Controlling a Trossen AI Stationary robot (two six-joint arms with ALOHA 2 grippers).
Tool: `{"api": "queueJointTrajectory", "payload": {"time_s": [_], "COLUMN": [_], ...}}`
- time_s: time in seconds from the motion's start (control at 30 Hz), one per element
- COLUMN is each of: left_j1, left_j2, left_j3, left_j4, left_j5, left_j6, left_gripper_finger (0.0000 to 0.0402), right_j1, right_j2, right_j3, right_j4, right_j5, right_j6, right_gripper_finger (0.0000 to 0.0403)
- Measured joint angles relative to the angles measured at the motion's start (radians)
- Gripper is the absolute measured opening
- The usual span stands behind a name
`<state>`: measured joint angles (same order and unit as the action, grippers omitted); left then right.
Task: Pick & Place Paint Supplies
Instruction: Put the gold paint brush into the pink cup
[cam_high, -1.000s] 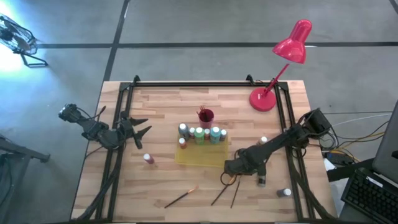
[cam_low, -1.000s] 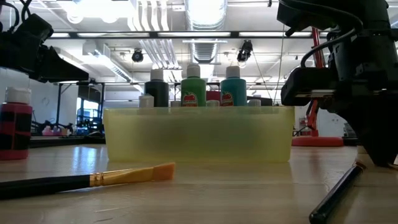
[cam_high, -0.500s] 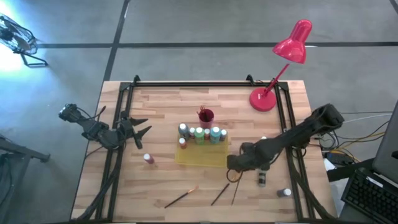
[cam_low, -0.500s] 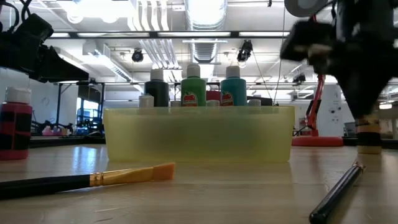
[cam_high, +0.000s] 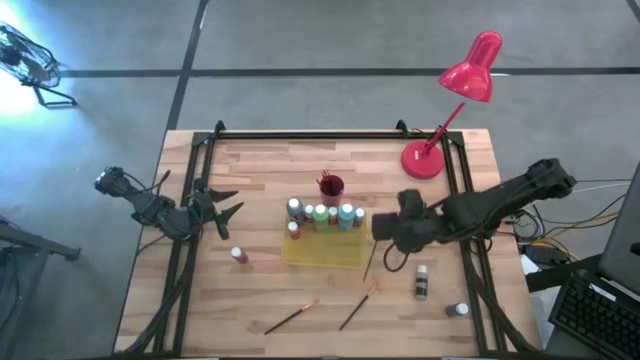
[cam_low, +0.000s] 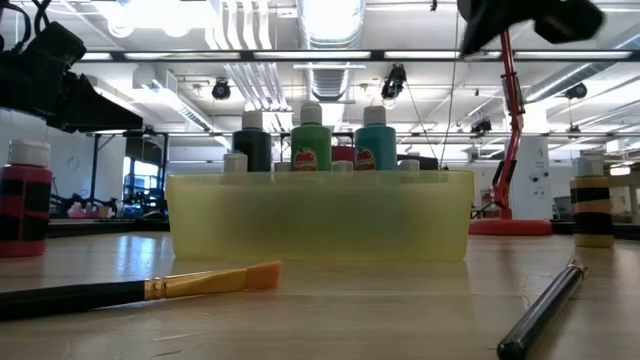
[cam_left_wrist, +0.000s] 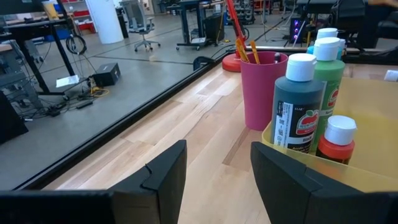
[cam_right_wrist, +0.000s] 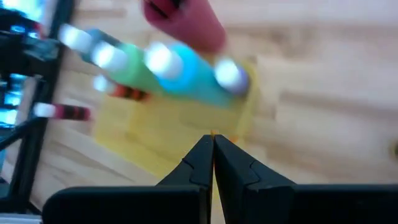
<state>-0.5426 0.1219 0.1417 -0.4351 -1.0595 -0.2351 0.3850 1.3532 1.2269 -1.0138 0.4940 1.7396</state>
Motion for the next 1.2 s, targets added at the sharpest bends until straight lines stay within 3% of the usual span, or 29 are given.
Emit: {"api": "queueJointTrajectory", "payload": {"time_s": [0.33,0.5,0.63,0.9,1.2], "left_j1": [0.000,0.000,0.000,0.000,0.000], "left_j2": [0.000,0.000,0.000,0.000,0.000], "left_j3": [0.000,0.000,0.000,0.000,0.000], "left_j4": [0.000,0.000,0.000,0.000,0.000], "left_j5": [0.000,0.000,0.000,0.000,0.000], "left_j6": [0.000,0.000,0.000,0.000,0.000], "left_gripper_finger": [0.0184,0.0184,0.0184,0.0184,0.0184], "right_j1": [-0.151,-0.174,-0.174,-0.177,-0.218], "right_j2": [-0.006,0.018,0.025,0.026,0.086], "right_j3": [0.155,0.219,0.246,0.230,0.189], "right_j4": [0.006,0.085,0.208,0.609,0.857], "right_j5": [0.072,0.209,0.314,0.347,0.351], "right_j6": [-0.497,-0.784,-1.023,-1.547,-1.854], "right_gripper_finger": [0.0008,0.0008,0.0008,0.0008,0.0008]}}
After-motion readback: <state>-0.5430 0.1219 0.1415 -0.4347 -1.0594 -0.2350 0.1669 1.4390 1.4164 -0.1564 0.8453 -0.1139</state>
